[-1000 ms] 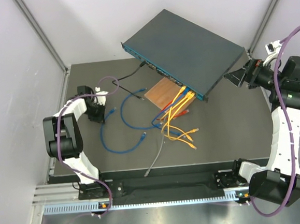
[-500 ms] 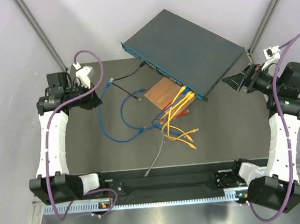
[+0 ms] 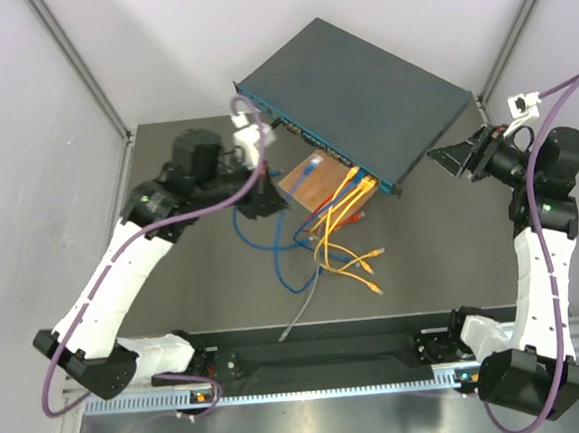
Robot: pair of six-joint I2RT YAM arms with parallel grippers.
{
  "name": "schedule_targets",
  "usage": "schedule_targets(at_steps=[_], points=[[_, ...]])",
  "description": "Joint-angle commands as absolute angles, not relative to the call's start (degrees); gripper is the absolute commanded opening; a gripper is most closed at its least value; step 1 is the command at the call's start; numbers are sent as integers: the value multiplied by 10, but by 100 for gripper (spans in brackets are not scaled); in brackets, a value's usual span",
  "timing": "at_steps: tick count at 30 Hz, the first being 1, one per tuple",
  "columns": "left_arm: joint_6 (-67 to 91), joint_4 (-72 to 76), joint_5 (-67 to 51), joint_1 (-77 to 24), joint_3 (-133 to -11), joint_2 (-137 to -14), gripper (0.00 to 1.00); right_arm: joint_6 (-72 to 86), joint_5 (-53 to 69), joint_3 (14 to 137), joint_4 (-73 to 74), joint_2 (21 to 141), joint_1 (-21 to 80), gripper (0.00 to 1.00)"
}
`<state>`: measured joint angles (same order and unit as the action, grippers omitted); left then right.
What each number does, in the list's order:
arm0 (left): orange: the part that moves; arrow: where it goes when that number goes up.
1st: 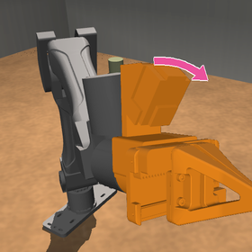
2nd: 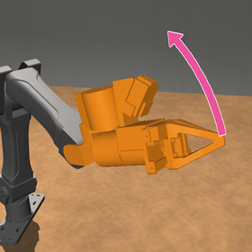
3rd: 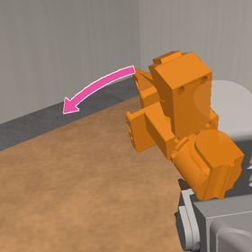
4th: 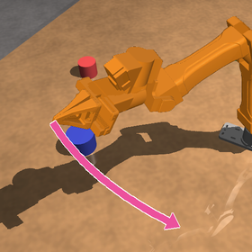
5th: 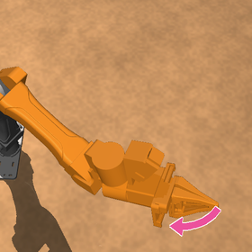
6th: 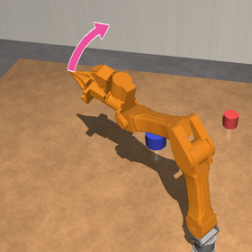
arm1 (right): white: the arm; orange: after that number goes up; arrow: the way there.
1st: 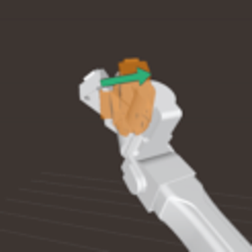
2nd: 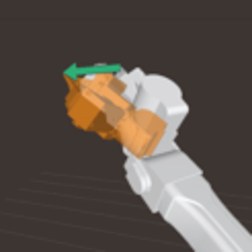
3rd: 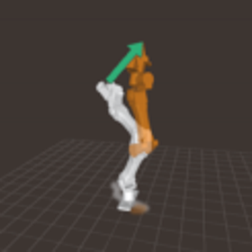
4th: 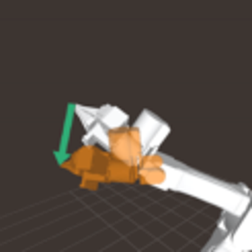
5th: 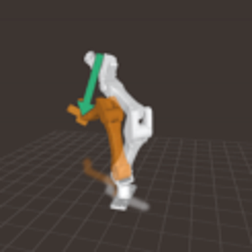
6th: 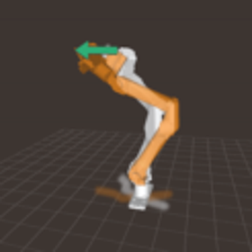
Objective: Insert the plug into the switch port
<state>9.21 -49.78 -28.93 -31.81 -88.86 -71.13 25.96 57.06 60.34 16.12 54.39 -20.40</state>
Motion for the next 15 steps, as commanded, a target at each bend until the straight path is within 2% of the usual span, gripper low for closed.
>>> schedule_targets(at_steps=[1, 4, 8, 15], points=[[170, -419, -286, -399, -915, -736, 0, 335, 602, 596, 18, 516, -170, 69], [191, -382, -306, -430, -907, -755, 0, 323, 584, 605, 7, 508, -84, 68], [196, -333, -294, -459, -900, -767, 0, 302, 565, 616, 4, 503, 53, 78], [213, -295, -306, -468, -896, -788, 0, 288, 548, 617, 11, 514, 104, 78]])
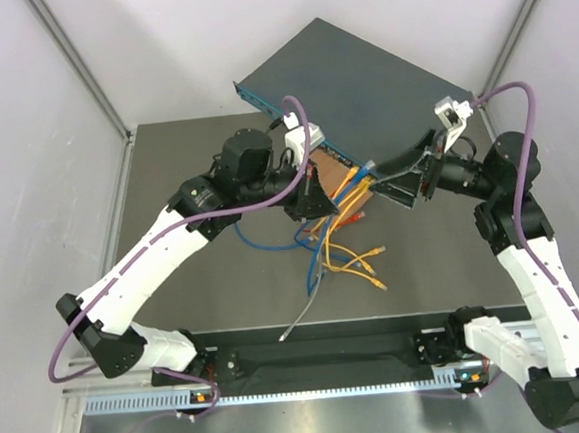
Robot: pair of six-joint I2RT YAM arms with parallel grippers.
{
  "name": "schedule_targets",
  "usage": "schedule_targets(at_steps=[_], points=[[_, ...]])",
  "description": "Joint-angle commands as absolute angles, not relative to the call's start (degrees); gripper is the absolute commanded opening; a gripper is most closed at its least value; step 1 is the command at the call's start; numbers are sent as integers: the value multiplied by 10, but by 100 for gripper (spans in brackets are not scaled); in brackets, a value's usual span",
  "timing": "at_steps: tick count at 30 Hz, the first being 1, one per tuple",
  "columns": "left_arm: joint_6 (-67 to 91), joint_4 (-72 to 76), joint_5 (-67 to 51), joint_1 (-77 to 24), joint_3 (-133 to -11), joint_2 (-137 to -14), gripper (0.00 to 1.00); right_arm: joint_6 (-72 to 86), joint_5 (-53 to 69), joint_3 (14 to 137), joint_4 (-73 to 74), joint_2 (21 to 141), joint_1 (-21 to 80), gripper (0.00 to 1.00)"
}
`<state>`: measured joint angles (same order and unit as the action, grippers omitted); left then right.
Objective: Insert the plug into the switch port
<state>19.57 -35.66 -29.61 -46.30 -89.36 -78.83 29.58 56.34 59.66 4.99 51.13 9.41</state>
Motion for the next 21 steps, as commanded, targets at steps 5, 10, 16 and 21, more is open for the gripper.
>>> schedule_targets(at_steps=[5, 10, 16, 21], points=[[208, -293, -302, -475, -886, -788, 0, 318, 528, 608, -17, 533, 113, 76], [199, -297, -296, -483, -881, -790, 0, 374, 523, 595, -68, 553, 114, 68], [182, -298, -273, -484, -887, -792, 0, 374, 519, 595, -54, 560, 118, 16], [158, -289, -225, -484, -890, -792, 1, 393, 513, 579, -46, 562, 119, 0]])
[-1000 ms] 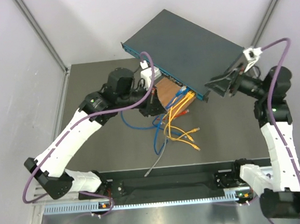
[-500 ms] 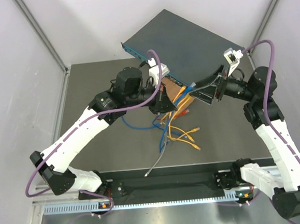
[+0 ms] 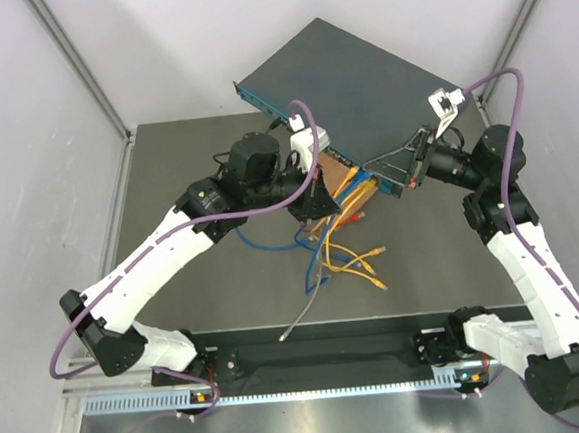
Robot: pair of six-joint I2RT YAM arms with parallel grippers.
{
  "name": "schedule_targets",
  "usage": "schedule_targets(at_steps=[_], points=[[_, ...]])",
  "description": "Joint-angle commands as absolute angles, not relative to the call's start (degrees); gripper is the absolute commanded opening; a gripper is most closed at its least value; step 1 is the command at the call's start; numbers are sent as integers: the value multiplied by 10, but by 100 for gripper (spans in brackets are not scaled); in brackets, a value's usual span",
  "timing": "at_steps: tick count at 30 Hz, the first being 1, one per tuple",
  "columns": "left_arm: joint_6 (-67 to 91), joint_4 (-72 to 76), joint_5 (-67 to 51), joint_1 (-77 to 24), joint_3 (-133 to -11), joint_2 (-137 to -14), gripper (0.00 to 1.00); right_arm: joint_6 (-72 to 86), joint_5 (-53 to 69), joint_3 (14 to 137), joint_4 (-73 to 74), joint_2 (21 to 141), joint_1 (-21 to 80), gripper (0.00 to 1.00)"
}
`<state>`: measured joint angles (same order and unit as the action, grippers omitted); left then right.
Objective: Insert the plug into the switch port
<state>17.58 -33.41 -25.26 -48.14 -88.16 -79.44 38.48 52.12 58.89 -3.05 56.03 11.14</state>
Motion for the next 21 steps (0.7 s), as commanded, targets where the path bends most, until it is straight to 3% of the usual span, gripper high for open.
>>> schedule_targets(at_steps=[1, 4, 6, 21], points=[[151, -287, -219, -484, -890, -792, 6, 399, 507, 576, -39, 565, 118, 0], [142, -281, -192, -485, -891, -792, 23, 408, 495, 569, -31, 567, 119, 0], [134, -279, -186, -486, -893, -795, 29, 424, 491, 562, -33, 570, 118, 0], [70, -267, -120, -521, -875, -797, 36, 477, 494, 555, -61, 573, 118, 0]])
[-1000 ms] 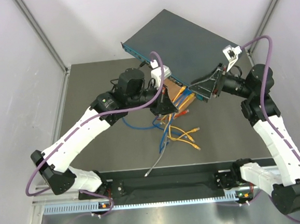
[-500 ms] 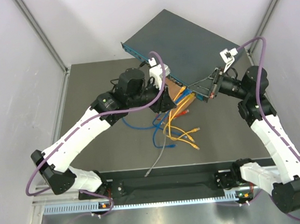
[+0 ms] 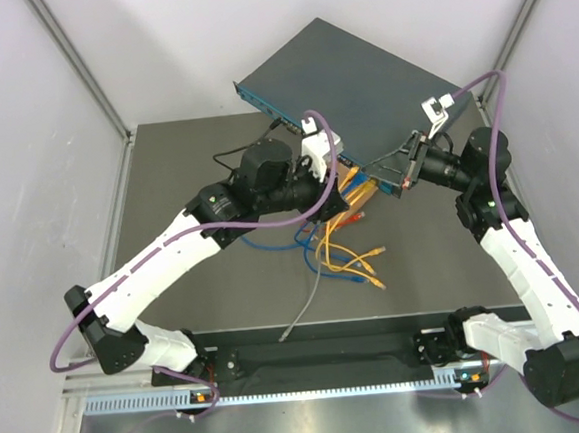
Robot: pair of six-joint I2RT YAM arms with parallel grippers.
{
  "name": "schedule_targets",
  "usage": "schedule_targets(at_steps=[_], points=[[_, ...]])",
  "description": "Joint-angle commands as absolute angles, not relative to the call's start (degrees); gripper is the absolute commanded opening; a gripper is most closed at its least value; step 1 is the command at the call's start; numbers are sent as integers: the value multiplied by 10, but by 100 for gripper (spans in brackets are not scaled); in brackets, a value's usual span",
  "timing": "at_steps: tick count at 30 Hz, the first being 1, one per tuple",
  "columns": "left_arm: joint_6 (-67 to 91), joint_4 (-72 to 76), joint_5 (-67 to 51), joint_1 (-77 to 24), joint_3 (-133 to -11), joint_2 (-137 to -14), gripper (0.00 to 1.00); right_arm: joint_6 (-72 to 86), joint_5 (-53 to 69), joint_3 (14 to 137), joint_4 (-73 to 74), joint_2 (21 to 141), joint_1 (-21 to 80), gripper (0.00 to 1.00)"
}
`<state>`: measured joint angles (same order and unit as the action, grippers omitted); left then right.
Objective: Insert the plug into the switch port
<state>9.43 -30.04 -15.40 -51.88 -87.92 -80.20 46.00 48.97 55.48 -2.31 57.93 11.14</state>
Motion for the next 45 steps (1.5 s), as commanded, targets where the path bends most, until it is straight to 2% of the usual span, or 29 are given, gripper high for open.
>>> schedule_targets(at_steps=[1, 8, 14, 21, 26, 32, 39, 41, 42, 43, 44, 45], points=[[64, -268, -116, -521, -875, -797, 36, 479, 497, 555, -63, 573, 118, 0], [10, -265, -135, -518, -862, -756, 31, 481, 508, 546, -65, 570, 117, 0], [-10, -230, -156, -518, -817, -735, 41, 506, 519, 534, -93, 571, 118, 0], [-27, -188, -165, -518, -793, -741, 42, 525, 526, 529, -115, 570, 118, 0], [-31, -169, -166, -518, -782, -746, 42, 533, 532, 527, -123, 568, 118, 0], [-17, -144, -171, -518, -765, -740, 33, 540, 534, 522, -132, 569, 119, 0], [-17, -130, -173, -519, -765, -752, 35, 555, 538, 514, -150, 569, 118, 0], [-18, -133, -171, -518, -766, -758, 31, 556, 538, 513, -150, 568, 119, 0], [-18, -133, -171, -518, -767, -758, 26, 556, 538, 513, -150, 568, 119, 0], [-18, -134, -173, -518, -768, -760, 18, 555, 538, 513, -149, 570, 118, 0], [-17, -134, -178, -518, -768, -759, 6, 555, 537, 513, -149, 569, 119, 0], [-13, -135, -181, -519, -769, -760, 0, 555, 536, 513, -149, 570, 118, 0]])
